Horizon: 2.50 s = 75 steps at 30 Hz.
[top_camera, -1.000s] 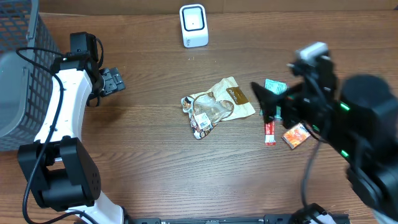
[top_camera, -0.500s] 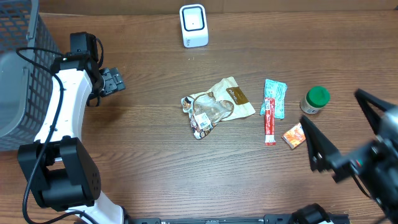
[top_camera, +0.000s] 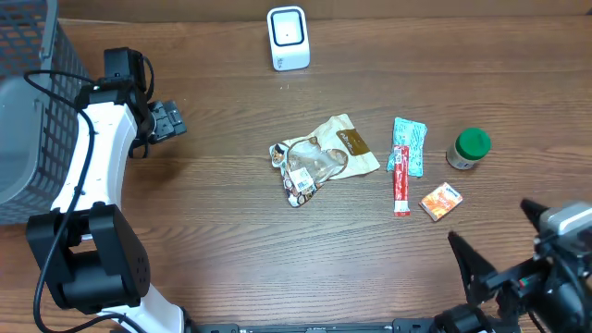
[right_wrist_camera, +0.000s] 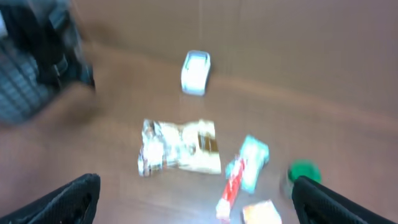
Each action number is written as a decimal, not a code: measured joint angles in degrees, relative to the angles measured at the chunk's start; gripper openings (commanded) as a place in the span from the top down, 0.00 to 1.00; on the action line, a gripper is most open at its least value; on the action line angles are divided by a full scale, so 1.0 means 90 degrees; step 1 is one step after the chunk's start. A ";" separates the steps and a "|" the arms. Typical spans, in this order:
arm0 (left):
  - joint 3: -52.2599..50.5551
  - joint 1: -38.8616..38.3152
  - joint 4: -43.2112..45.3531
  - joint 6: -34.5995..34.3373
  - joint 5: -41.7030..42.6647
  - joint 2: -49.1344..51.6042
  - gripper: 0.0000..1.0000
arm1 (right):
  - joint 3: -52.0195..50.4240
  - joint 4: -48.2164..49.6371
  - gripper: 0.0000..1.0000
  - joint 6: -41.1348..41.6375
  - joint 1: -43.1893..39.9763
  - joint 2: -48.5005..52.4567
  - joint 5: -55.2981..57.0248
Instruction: Scan the item barcode
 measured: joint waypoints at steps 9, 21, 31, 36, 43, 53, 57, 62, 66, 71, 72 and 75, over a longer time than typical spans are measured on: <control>0.0000 0.0000 -0.0002 0.0000 0.0000 0.0000 0.00 | -0.0070 -0.1829 0.00 0.0005 -0.0165 -0.0002 0.0002; 0.0000 0.0000 0.0000 0.0000 0.0000 0.0000 0.00 | -0.0090 -0.1943 0.00 0.0002 -0.0168 -0.0209 0.0000; 0.0000 0.0000 0.0000 0.0000 0.0000 0.0000 0.00 | -0.0095 -0.1945 0.00 0.0002 -0.0168 -0.0209 0.0002; 0.0000 0.0000 0.0000 0.0000 0.0000 0.0000 0.00 | -0.0095 -0.1955 0.00 0.0005 -0.0294 -0.0209 0.0002; 0.0000 0.0000 -0.0002 0.0000 0.0002 0.0000 0.00 | -0.0165 -0.0984 0.00 -0.0413 -0.0590 -0.0459 0.0112; 0.0000 0.0000 0.0000 0.0000 0.0000 0.0000 0.00 | -0.2414 0.3407 0.00 -0.0916 -0.0614 -0.1554 -0.0002; 0.0000 0.0000 0.0002 0.0000 0.0002 0.0000 0.00 | -0.3934 0.5343 0.00 -0.0959 -0.0629 -0.2086 -0.0209; 0.0000 0.0000 0.0000 0.0000 0.0002 0.0000 0.00 | -0.5700 0.7390 0.00 -0.0998 -0.0661 -0.2603 -0.0500; 0.0000 0.0000 0.0000 0.0000 0.0000 0.0000 0.00 | -0.6968 0.8728 0.00 -0.1003 -0.0661 -0.3138 -0.0721; 0.0000 0.0000 -0.0002 0.0000 0.0002 0.0000 0.00 | -0.8162 0.9702 0.00 -0.1005 -0.0661 -0.3677 -0.0940; 0.0000 0.0000 0.0000 0.0000 0.0000 0.0000 0.00 | -0.8344 0.9833 0.00 -0.1001 -0.0661 -0.3752 -0.0967; 0.0000 0.0000 0.0000 0.0000 0.0000 0.0000 0.00 | -0.9020 1.0382 0.00 -0.1003 -0.0661 -0.3971 -0.1081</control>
